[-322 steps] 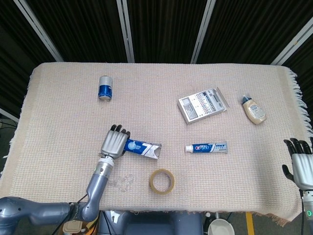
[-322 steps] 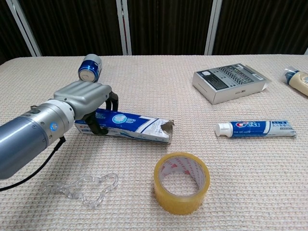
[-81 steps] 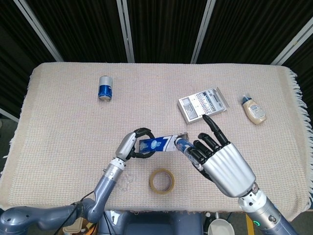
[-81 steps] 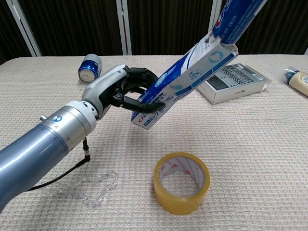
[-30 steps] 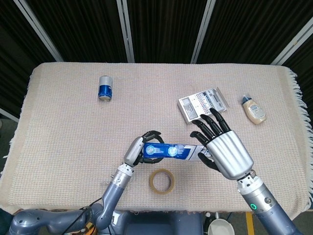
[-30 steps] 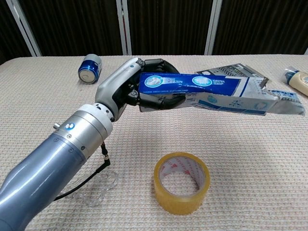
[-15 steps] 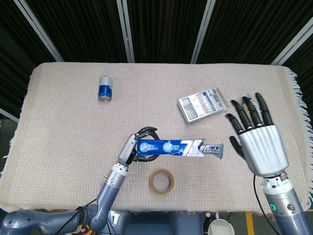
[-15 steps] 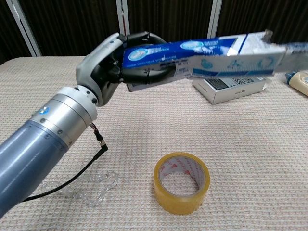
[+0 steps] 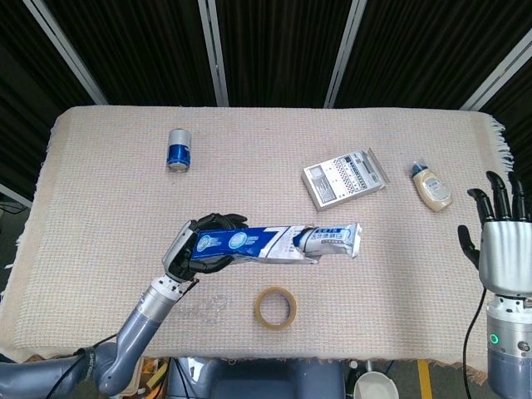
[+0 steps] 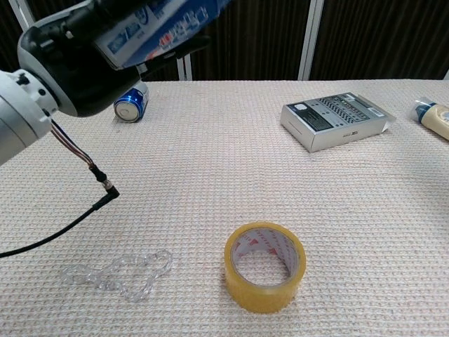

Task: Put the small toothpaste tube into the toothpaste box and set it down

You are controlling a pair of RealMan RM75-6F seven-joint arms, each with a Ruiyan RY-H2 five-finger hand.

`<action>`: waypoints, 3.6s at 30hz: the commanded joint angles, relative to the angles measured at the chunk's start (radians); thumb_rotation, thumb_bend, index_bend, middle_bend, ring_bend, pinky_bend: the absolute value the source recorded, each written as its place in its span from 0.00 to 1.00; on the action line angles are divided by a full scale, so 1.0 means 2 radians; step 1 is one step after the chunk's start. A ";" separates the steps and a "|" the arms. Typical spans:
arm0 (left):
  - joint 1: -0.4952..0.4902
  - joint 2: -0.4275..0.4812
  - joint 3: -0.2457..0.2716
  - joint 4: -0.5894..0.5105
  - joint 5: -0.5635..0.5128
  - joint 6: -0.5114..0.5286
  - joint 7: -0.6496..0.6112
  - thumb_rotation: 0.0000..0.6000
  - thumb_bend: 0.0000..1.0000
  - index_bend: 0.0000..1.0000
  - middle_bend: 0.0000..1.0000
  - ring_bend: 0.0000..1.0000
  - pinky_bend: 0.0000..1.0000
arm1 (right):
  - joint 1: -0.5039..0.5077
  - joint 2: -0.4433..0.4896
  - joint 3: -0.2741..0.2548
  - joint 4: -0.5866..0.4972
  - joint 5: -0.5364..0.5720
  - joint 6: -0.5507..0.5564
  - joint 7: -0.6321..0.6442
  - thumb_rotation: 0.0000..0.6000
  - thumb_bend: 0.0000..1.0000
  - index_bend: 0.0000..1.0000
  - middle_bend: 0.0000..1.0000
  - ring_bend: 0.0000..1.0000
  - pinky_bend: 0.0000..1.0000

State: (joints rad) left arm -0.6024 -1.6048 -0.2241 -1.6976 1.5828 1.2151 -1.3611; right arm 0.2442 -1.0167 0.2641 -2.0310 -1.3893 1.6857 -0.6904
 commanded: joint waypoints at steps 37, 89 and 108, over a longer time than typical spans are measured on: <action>-0.032 -0.150 0.159 0.605 0.132 0.357 -0.680 1.00 0.33 0.49 0.44 0.25 0.25 | -0.014 -0.031 -0.009 0.037 -0.009 -0.005 -0.037 1.00 0.26 0.36 0.20 0.12 0.00; -0.007 -0.081 0.150 0.464 0.048 0.263 -0.563 1.00 0.50 0.65 0.70 0.36 0.33 | -0.024 -0.036 -0.016 0.054 0.010 -0.017 -0.037 1.00 0.26 0.39 0.20 0.13 0.00; -0.015 0.116 0.125 0.109 -0.061 0.019 -0.071 1.00 0.46 0.57 0.61 0.28 0.31 | -0.037 -0.029 -0.022 0.064 0.014 -0.019 -0.003 1.00 0.26 0.40 0.20 0.14 0.00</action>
State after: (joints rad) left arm -0.6282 -1.4238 0.0361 -1.4235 1.4987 1.3166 -1.5748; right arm 0.1710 -1.0748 0.2197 -1.9021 -1.3601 1.6472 -0.6977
